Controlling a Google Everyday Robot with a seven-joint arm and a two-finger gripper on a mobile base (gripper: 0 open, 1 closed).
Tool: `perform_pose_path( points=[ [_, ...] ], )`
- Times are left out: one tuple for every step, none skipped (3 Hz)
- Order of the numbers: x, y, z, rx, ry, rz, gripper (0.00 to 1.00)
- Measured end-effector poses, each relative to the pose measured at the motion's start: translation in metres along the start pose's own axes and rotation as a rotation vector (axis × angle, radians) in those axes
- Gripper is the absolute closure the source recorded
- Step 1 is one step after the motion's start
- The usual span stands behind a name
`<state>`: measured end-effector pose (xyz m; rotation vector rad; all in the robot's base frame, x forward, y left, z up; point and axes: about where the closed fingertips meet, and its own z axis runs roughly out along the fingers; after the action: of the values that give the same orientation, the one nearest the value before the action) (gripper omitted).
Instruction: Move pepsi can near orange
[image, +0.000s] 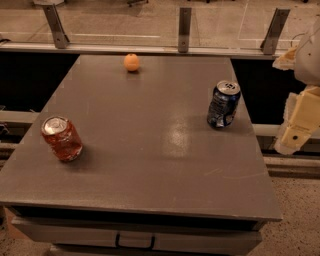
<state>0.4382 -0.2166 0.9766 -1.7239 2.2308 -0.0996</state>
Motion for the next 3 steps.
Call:
perform_pose_path(
  points=[
    [0.000, 0.000, 0.000, 0.002, -0.002, 0.000, 0.00],
    [0.000, -0.010, 0.009, 0.012, -0.046, 0.009, 0.00],
    [-0.003, -0.032, 0.032, 0.022, -0.137, 0.024, 0.00]
  ],
)
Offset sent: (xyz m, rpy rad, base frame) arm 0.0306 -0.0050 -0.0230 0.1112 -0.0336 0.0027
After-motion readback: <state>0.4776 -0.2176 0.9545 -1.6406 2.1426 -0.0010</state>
